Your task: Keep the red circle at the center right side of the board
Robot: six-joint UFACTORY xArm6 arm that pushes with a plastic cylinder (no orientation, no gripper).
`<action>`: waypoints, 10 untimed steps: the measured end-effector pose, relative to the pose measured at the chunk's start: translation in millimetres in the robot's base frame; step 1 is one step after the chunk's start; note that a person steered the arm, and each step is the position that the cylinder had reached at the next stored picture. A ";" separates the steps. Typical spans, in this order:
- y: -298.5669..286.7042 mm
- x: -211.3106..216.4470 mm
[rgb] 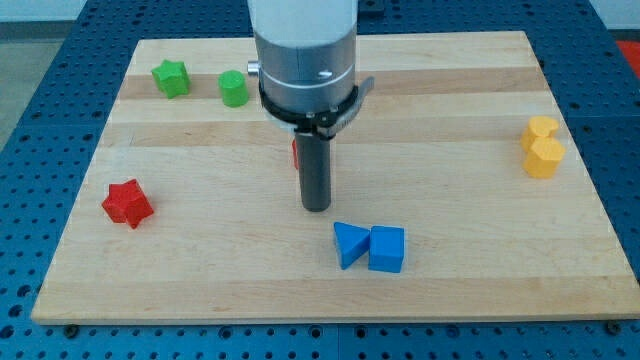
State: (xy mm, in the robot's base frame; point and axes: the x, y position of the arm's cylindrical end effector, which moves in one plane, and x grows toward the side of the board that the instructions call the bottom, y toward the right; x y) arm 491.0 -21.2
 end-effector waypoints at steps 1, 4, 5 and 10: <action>0.0 -0.1; 41.0 -47.8; 31.8 -57.7; -113.5 -65.9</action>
State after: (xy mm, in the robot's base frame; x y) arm 425.1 -134.7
